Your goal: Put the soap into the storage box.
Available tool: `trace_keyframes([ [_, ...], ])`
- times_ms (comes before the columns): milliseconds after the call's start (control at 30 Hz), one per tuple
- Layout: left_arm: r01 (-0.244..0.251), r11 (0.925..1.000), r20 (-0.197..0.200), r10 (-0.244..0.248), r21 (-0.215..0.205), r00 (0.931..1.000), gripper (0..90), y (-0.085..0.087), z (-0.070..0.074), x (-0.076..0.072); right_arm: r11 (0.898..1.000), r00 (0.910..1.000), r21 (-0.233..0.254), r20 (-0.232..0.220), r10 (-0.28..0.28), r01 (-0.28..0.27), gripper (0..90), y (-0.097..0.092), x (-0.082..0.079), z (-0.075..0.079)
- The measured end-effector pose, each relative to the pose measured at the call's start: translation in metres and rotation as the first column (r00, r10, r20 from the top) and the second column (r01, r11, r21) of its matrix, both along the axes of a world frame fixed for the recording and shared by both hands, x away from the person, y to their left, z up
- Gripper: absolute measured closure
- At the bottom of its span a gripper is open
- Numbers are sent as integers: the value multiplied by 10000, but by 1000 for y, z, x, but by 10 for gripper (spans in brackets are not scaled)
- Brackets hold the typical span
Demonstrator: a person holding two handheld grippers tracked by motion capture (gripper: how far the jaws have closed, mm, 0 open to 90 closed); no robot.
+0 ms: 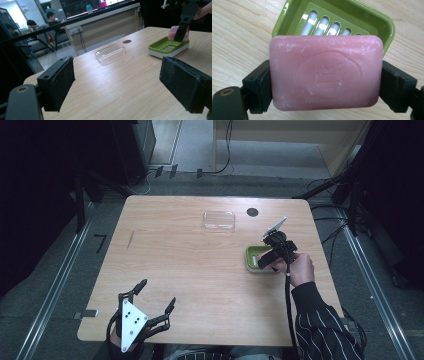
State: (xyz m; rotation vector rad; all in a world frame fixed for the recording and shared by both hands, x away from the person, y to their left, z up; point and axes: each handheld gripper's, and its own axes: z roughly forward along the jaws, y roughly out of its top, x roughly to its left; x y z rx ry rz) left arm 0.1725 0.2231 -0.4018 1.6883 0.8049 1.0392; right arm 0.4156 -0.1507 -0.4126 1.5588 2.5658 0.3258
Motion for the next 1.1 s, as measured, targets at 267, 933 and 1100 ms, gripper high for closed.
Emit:
trace_keyframes([
  [267, 20, 10000, 5, -20, 16, 10000, 131, 0, 0, 0, 9997, 9997, 53, 61, -219, 218, 140, 1, 7, -3],
  [933, 15, 10000, 0, -15, 24, 10000, 131, 0, 0, 0, 9957, 9963, 347, 77, -857, 854, 140, 3, 25, -15],
  [1100, 11, 10000, 9, -11, 2, 10000, 131, 0, 0, 0, 9920, 9934, 563, 108, -1138, 1130, 140, 5, 28, -19],
])
